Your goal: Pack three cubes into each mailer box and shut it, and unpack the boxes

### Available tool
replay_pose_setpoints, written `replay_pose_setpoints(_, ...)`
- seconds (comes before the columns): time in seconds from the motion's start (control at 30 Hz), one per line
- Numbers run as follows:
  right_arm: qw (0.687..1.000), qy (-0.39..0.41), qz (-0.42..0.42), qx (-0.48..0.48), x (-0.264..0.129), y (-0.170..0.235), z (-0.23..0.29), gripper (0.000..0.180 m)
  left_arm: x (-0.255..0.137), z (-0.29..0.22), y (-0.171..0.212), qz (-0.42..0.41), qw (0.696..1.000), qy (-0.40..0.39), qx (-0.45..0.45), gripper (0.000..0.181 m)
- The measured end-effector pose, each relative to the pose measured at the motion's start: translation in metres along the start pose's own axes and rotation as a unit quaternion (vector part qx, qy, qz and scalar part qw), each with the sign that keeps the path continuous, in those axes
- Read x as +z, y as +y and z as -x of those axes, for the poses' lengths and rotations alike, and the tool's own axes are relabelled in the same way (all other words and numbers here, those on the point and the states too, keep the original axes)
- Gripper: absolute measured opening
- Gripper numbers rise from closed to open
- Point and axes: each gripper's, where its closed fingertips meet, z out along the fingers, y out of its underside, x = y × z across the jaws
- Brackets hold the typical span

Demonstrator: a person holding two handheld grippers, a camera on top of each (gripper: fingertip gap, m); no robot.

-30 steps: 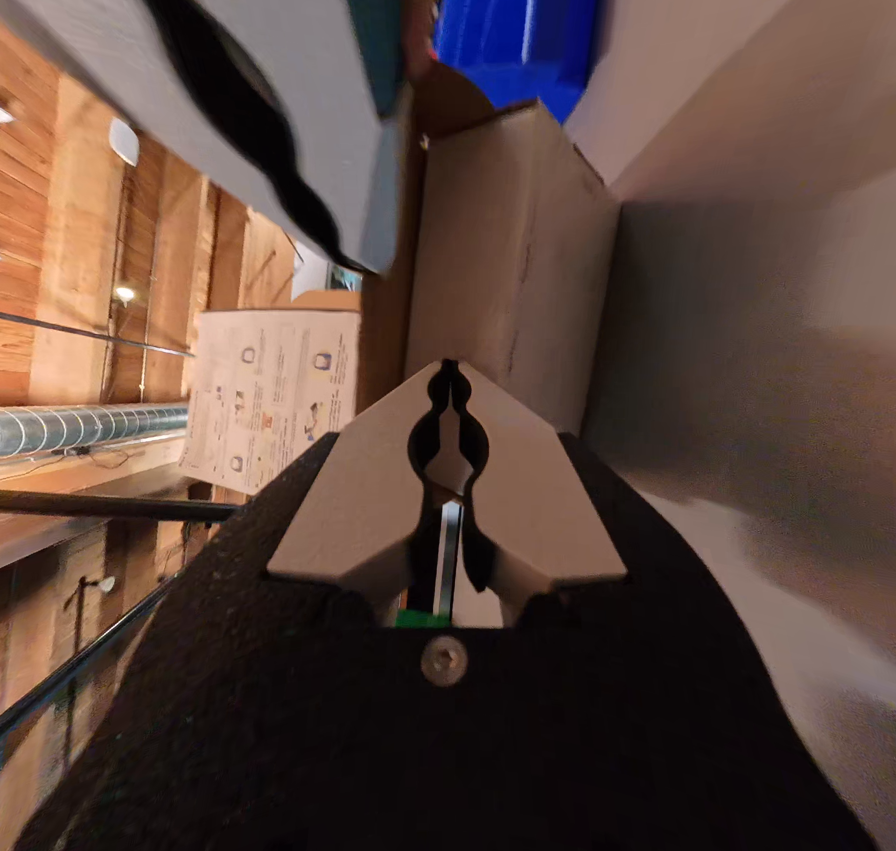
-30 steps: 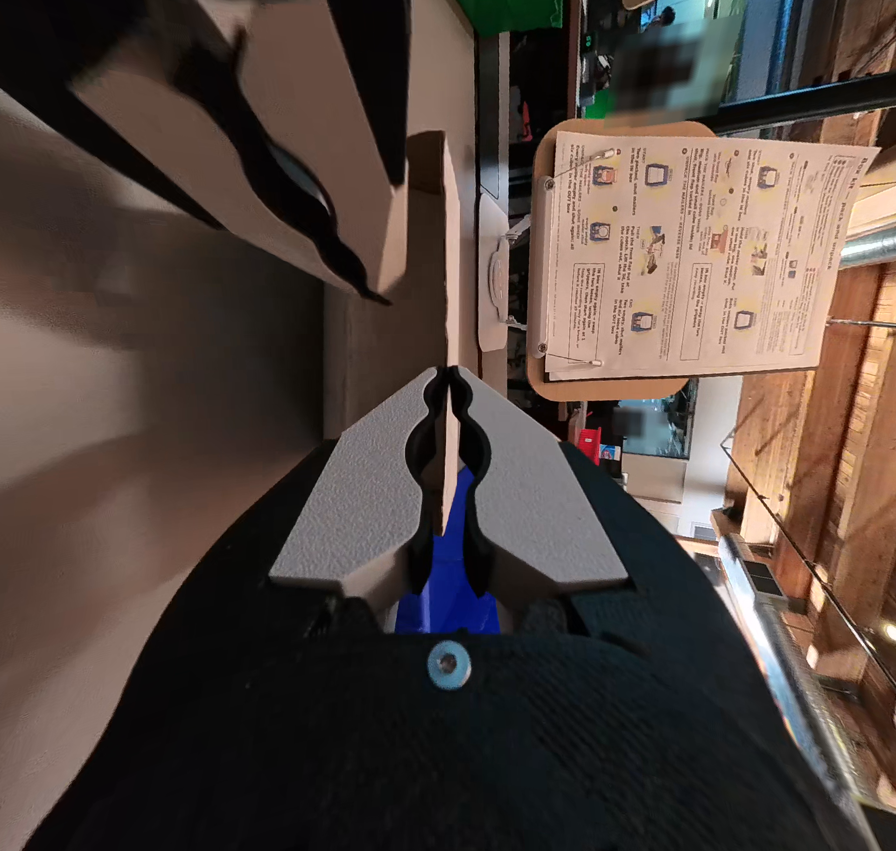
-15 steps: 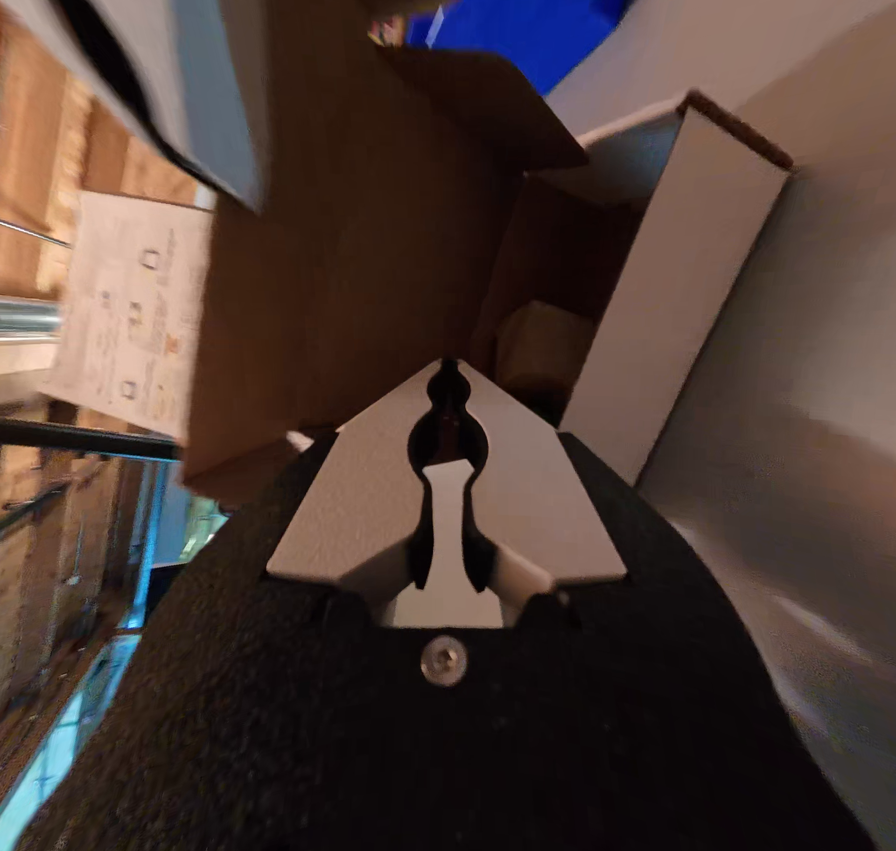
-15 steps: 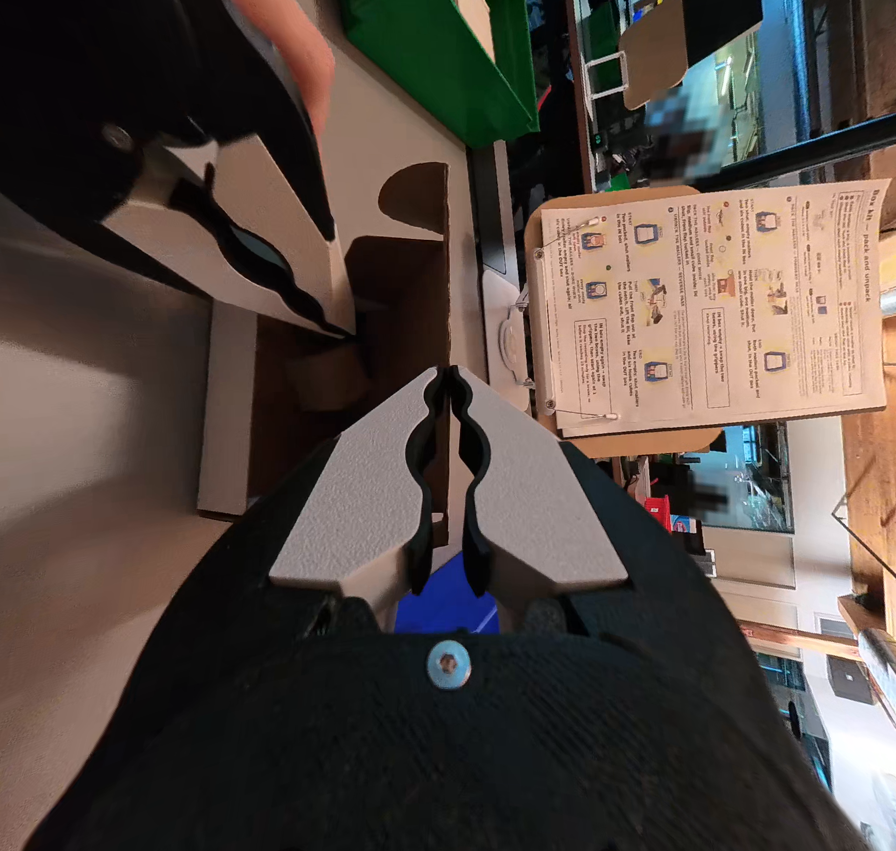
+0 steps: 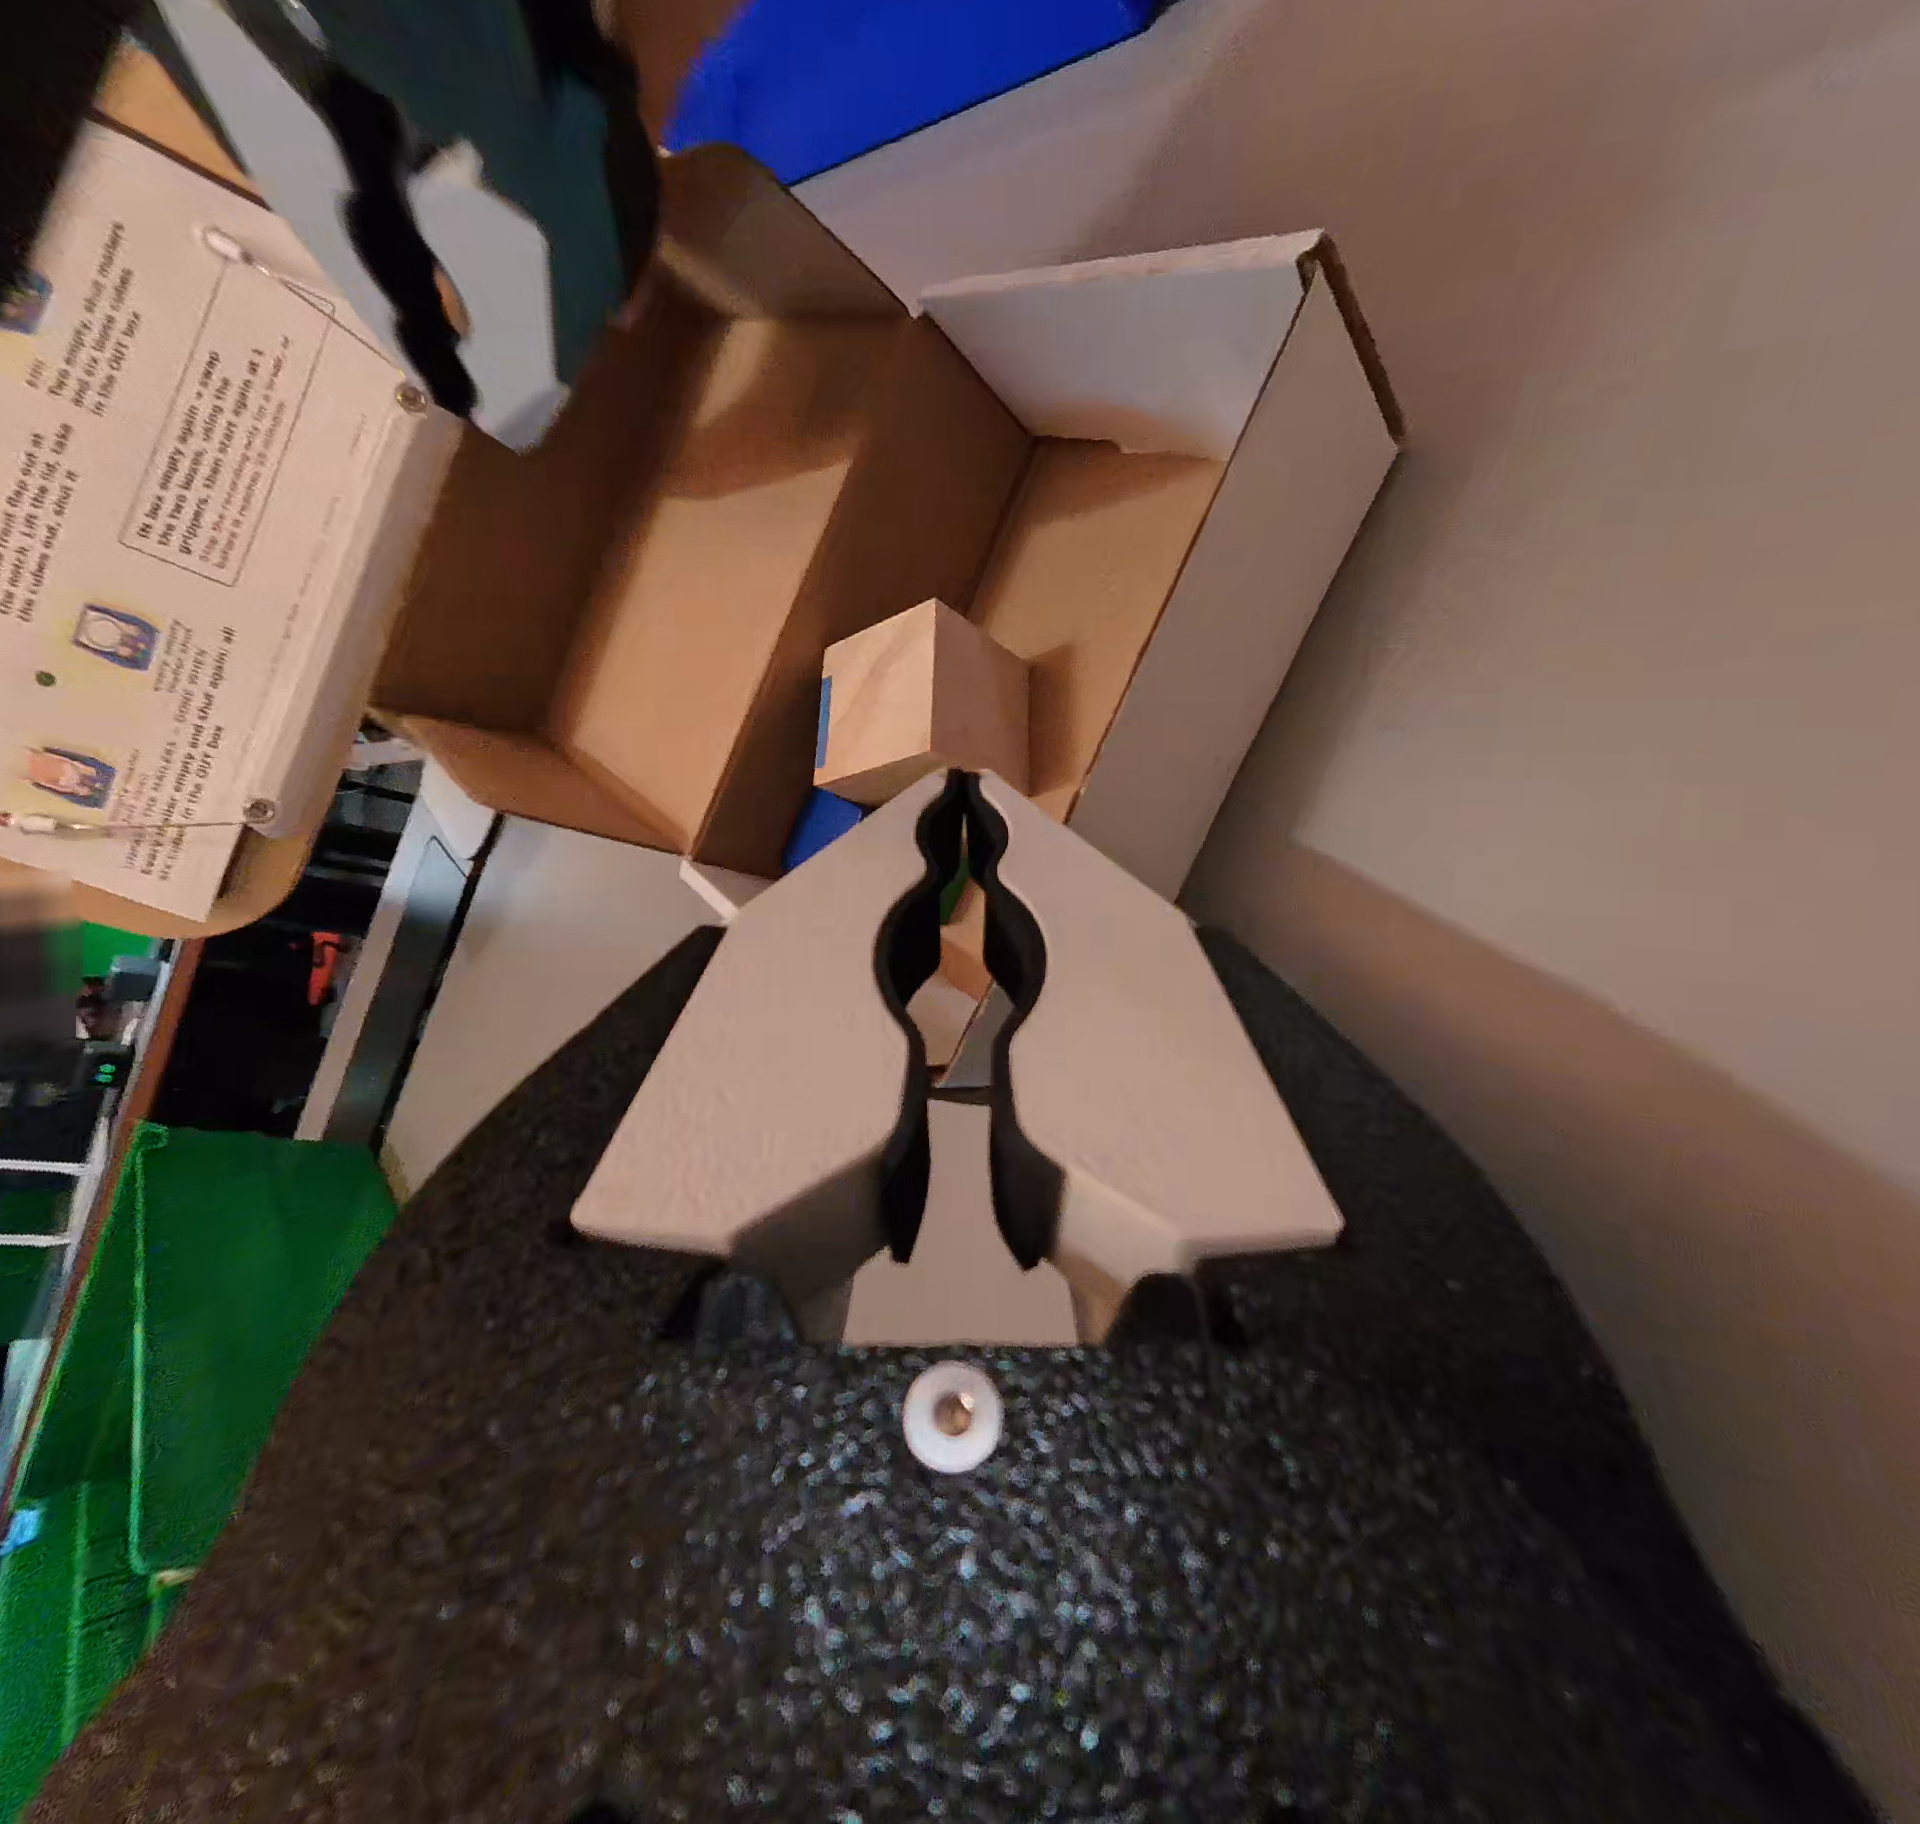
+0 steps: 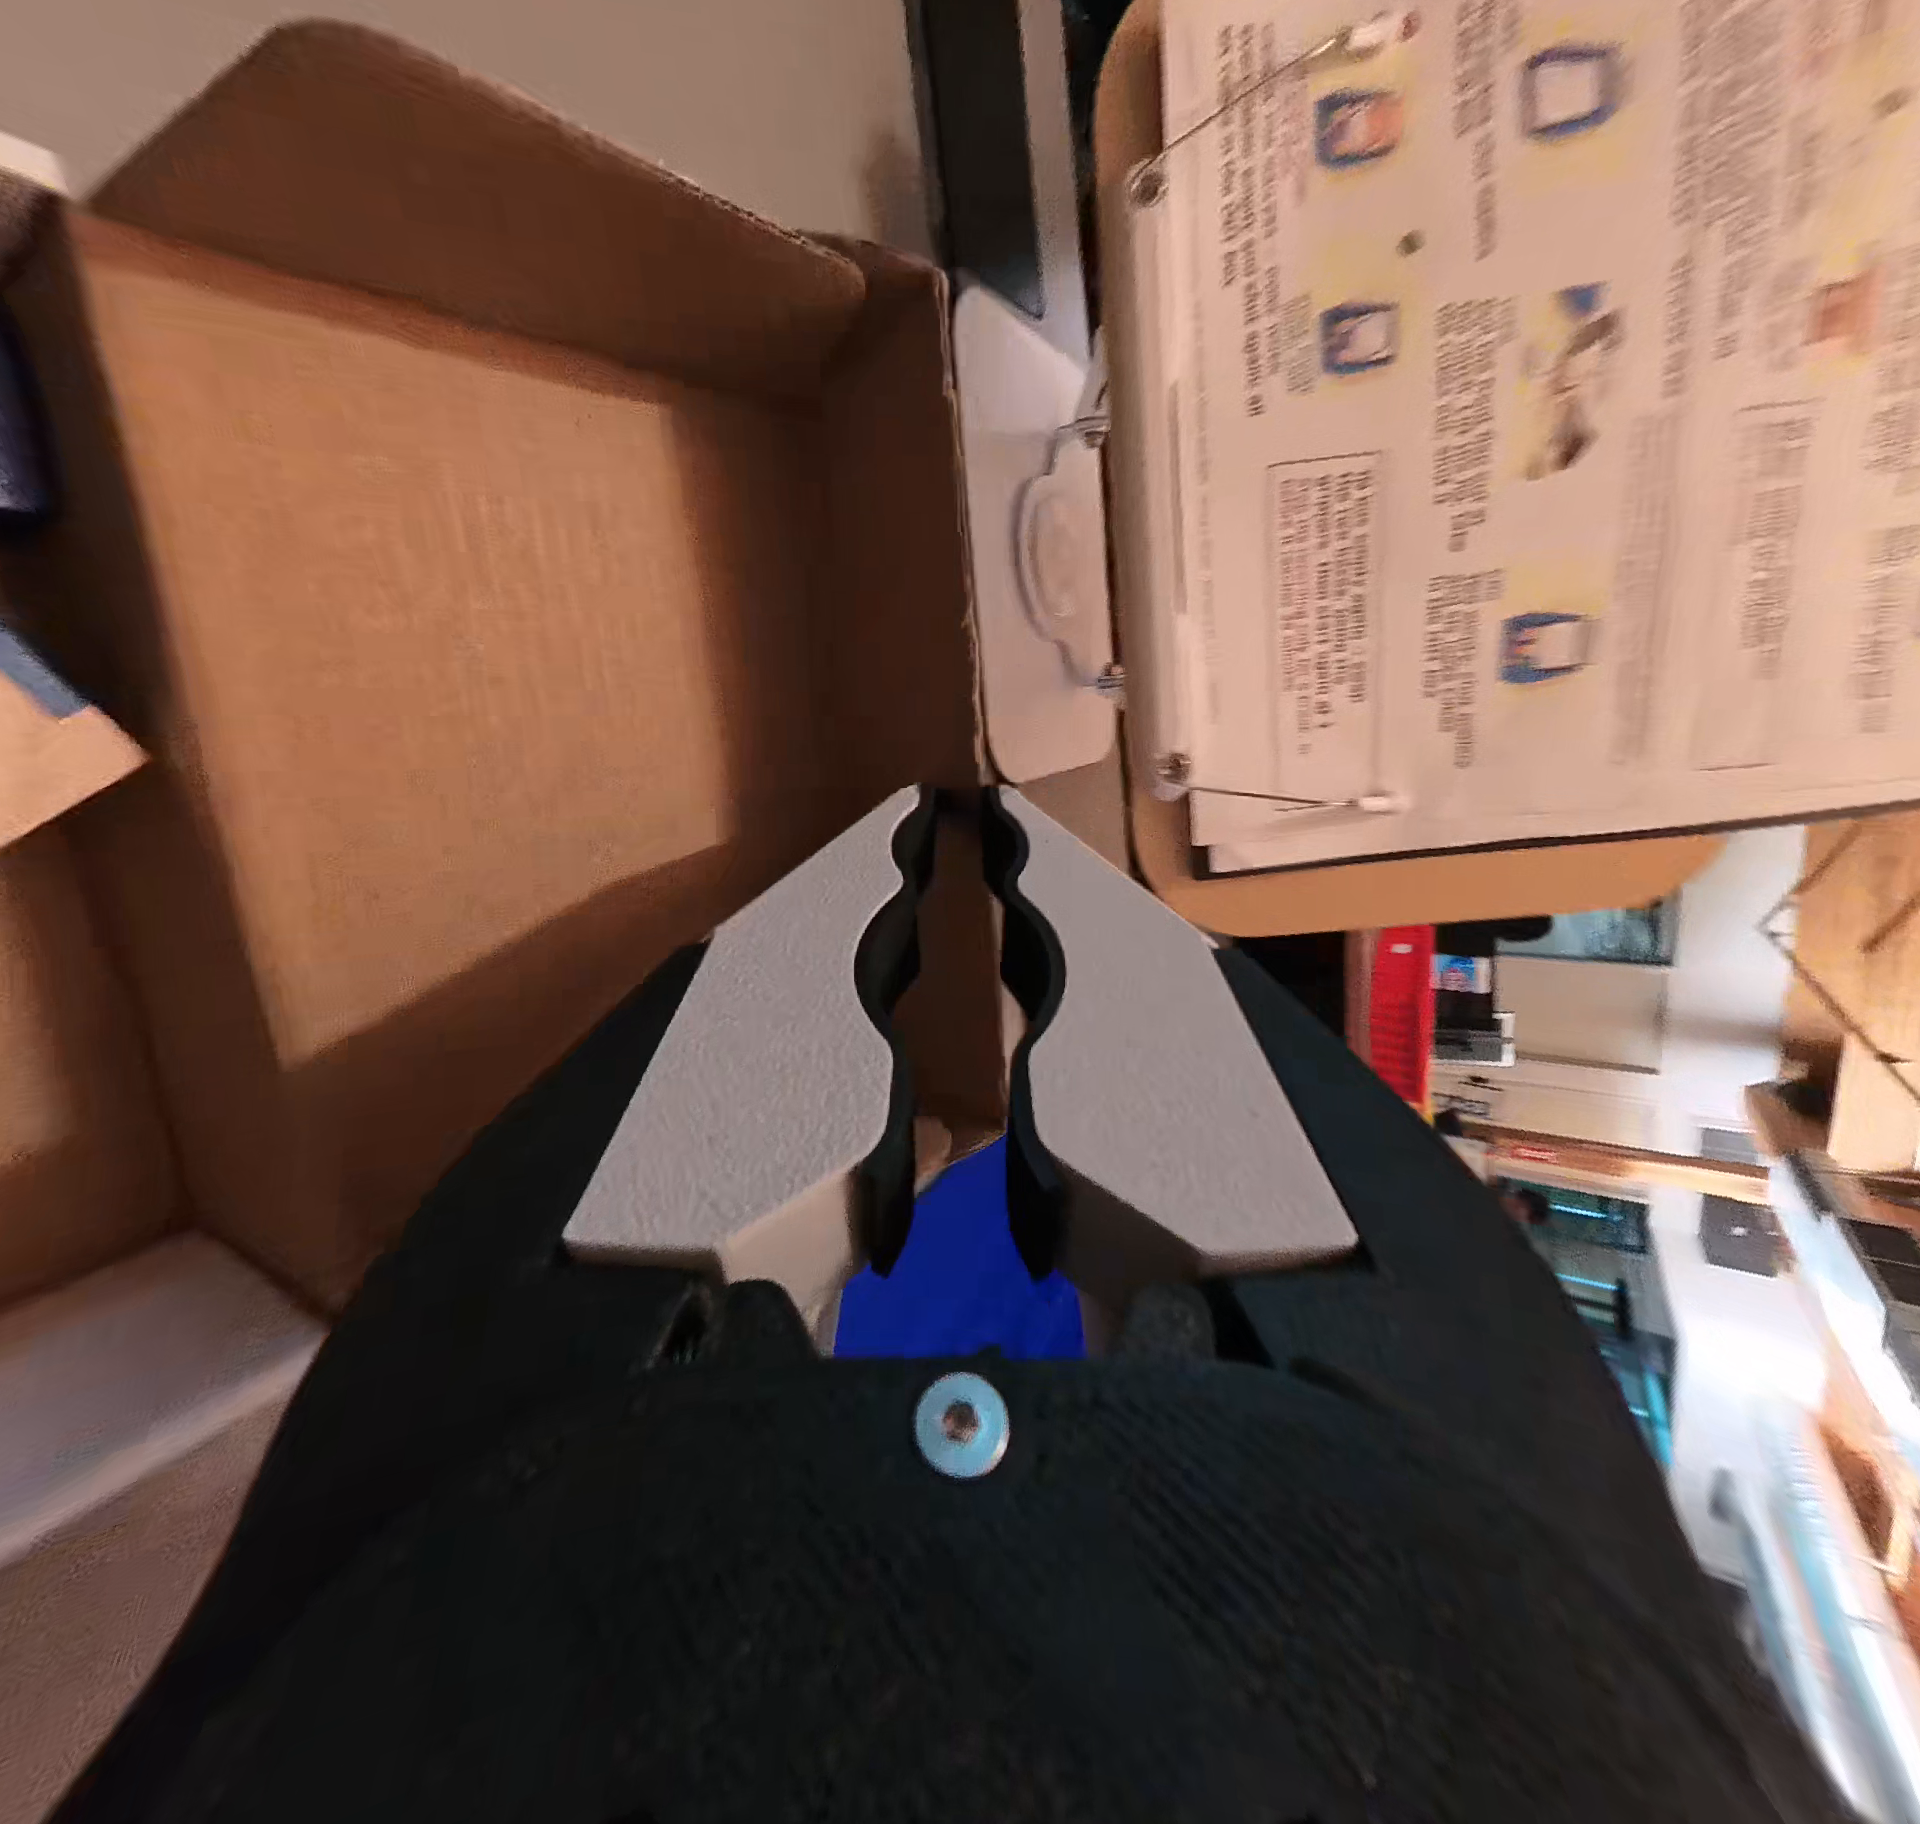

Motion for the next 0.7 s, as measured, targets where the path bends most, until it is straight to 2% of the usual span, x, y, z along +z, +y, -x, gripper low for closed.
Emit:
replay_pose_setpoints(0.17, 0.996, -0.08, 0.018, 0.026, 0.04, 0.009, 0.045, 0.009, -0.001, -0.003, -0.004, -0.014, 0.999, 0.013, -0.04, 0.0)
replay_pose_setpoints(0.33, 0.997, -0.048, -0.007, 0.055, 0.04, 0.004, 0.035, 0.011, 0.0, -0.002, -0.006, -0.024, 0.998, 0.013, -0.05, 0.0)
replay_pose_setpoints(0.37, 0.998, -0.027, -0.017, 0.056, 0.033, 0.001, 0.024, 0.015, 0.0, -0.001, -0.006, -0.027, 0.998, 0.011, -0.051, 0.0)
replay_pose_setpoints(0.43, 0.997, -0.011, -0.037, 0.063, 0.012, -0.008, 0.009, 0.036, -0.003, 0.006, -0.01, -0.047, 0.996, 0.004, -0.073, 0.0)
replay_pose_setpoints(0.53, 0.991, -0.051, -0.086, 0.084, -0.028, -0.026, 0.009, 0.057, -0.013, 0.028, -0.02, -0.087, 0.985, 0.006, -0.151, 0.007)
replay_pose_setpoints(0.63, 0.985, -0.036, -0.108, 0.131, -0.077, -0.03, 0.004, 0.066, -0.018, 0.069, -0.018, -0.104, 0.963, -0.004, -0.25, 0.009)
replay_pose_setpoints(0.7, 0.975, -0.048, -0.099, 0.191, -0.104, -0.032, 0.019, 0.064, -0.015, 0.099, -0.004, -0.086, 0.948, -0.018, -0.306, 0.013)
